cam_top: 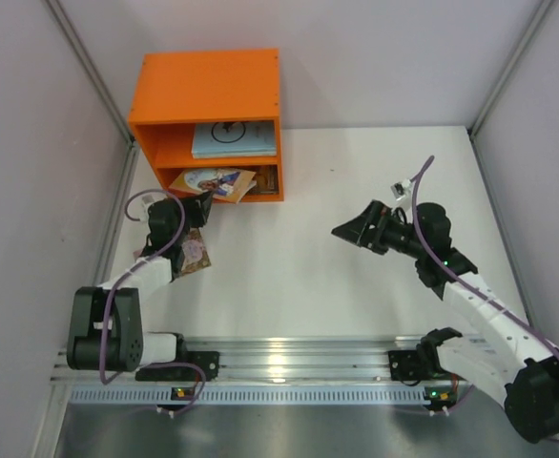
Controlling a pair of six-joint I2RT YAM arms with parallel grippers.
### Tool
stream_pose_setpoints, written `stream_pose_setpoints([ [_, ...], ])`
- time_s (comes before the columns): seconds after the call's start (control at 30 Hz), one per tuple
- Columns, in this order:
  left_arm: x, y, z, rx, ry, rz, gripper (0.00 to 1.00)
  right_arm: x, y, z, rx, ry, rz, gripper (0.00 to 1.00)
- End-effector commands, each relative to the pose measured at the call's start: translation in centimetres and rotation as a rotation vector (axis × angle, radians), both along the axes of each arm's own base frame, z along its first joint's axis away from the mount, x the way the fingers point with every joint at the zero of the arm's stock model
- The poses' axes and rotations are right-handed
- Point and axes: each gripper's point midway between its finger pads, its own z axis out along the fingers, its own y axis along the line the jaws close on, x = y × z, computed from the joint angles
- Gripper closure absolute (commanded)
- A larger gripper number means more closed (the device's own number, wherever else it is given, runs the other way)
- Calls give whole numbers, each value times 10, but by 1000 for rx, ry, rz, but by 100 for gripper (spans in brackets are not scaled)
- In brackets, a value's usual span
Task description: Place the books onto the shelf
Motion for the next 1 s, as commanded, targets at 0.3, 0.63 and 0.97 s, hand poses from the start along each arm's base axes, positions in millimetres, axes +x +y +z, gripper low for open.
stream_pose_setpoints([
  [0.3, 57, 2, 60, -19, -266, 76, 100, 21, -30, 3, 1, -50, -38, 0],
  [0.63, 80, -26, 24, 2, -253, 94, 100, 24, -38, -2, 5, -42, -53, 0],
  [0.97, 92, -39, -20, 10, -185, 108, 96, 23, -46, -9, 3, -37, -72, 0],
])
